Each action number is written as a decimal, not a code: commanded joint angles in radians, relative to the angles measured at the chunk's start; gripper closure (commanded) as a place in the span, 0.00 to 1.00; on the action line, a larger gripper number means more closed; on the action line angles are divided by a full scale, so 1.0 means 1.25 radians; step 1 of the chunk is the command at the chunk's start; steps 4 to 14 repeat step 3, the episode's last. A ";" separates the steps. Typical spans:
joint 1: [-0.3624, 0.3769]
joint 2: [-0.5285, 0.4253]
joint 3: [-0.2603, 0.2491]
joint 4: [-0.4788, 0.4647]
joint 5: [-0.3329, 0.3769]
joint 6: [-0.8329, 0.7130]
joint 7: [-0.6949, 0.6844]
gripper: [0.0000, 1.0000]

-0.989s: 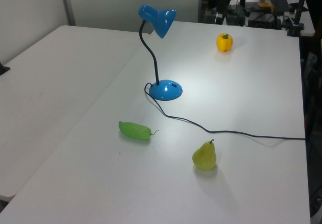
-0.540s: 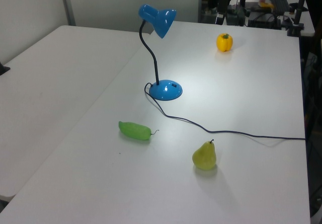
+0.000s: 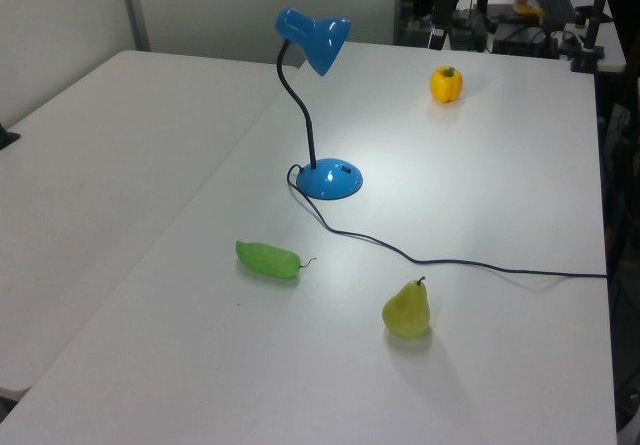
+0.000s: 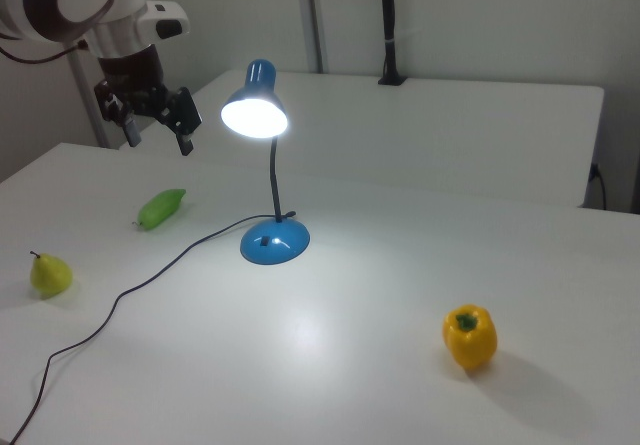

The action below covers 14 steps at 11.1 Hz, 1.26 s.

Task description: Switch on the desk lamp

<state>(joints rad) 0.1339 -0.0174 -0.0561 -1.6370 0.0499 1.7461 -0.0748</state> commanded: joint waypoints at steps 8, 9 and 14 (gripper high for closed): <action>0.013 -0.022 -0.007 -0.023 0.005 -0.019 -0.009 0.00; 0.013 -0.022 -0.007 -0.023 0.005 -0.019 -0.009 0.00; 0.013 -0.022 -0.007 -0.023 0.005 -0.019 -0.009 0.00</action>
